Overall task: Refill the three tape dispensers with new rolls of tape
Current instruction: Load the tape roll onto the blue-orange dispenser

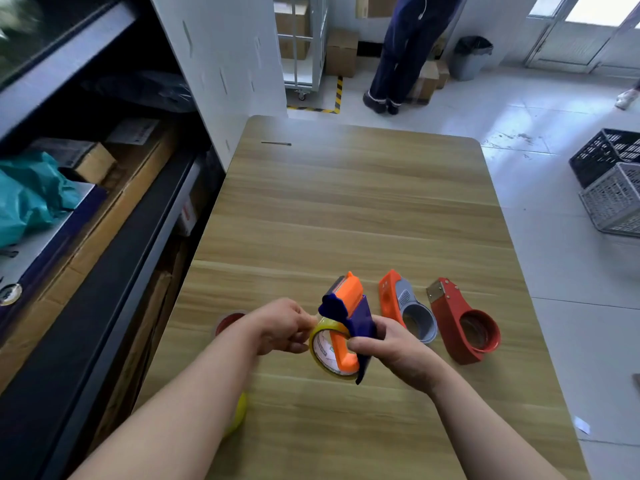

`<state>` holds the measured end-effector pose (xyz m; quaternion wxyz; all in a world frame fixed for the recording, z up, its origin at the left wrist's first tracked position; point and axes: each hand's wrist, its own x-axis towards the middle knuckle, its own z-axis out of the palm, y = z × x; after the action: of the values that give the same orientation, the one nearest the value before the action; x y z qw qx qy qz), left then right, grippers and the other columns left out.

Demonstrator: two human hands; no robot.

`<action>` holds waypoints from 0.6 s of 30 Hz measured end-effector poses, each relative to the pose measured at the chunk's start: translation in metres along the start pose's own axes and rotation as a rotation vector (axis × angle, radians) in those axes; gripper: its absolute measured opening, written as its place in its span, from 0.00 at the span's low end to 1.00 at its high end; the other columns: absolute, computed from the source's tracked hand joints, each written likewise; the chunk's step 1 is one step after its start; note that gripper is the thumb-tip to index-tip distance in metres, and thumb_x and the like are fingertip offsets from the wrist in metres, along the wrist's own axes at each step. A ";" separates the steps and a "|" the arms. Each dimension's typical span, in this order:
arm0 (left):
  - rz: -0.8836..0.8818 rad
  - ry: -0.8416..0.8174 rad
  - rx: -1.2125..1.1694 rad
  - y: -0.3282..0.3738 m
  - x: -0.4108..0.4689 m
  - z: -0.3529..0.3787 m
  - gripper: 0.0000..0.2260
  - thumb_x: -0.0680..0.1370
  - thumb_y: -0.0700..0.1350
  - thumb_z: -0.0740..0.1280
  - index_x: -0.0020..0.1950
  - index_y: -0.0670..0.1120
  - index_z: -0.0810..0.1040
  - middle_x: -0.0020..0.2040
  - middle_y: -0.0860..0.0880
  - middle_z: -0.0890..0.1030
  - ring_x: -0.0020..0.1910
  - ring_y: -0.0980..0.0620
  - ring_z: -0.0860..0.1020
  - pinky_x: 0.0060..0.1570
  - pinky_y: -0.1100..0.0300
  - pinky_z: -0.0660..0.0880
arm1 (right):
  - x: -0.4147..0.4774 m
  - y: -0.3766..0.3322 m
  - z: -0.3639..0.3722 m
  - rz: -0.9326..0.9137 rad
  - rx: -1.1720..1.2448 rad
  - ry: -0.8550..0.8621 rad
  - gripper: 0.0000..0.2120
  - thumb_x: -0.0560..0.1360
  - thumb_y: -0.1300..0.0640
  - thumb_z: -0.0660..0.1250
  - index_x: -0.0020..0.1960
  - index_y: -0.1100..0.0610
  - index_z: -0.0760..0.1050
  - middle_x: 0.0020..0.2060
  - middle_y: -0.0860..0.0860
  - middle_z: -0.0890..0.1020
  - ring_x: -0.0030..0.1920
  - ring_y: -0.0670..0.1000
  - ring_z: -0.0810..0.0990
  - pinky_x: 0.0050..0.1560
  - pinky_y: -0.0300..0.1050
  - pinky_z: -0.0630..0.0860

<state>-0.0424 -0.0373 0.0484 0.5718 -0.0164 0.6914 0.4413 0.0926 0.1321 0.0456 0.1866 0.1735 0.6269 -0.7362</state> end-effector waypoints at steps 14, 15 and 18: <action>0.192 0.012 0.178 0.034 -0.016 -0.003 0.09 0.77 0.38 0.68 0.54 0.44 0.71 0.37 0.46 0.76 0.33 0.52 0.75 0.35 0.60 0.79 | 0.000 0.007 -0.010 -0.006 -0.071 0.002 0.22 0.63 0.56 0.72 0.54 0.64 0.74 0.43 0.54 0.78 0.45 0.52 0.76 0.50 0.51 0.72; 0.179 -0.018 0.134 0.034 -0.018 -0.001 0.11 0.77 0.37 0.67 0.57 0.45 0.71 0.36 0.46 0.75 0.33 0.52 0.74 0.34 0.61 0.78 | 0.000 0.009 -0.010 -0.006 0.053 0.012 0.23 0.62 0.56 0.71 0.53 0.66 0.73 0.42 0.55 0.76 0.43 0.53 0.74 0.48 0.52 0.72; 0.201 -0.085 0.031 0.037 -0.023 0.007 0.07 0.78 0.34 0.63 0.53 0.42 0.75 0.35 0.47 0.73 0.32 0.53 0.71 0.32 0.63 0.75 | 0.001 0.013 -0.013 0.040 0.498 0.067 0.27 0.56 0.53 0.75 0.51 0.63 0.73 0.38 0.57 0.74 0.38 0.54 0.74 0.42 0.51 0.77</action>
<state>-0.0486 -0.0212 0.0893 0.5537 0.0809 0.6714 0.4860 0.0987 0.1425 0.0323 0.1318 0.2509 0.4283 -0.8580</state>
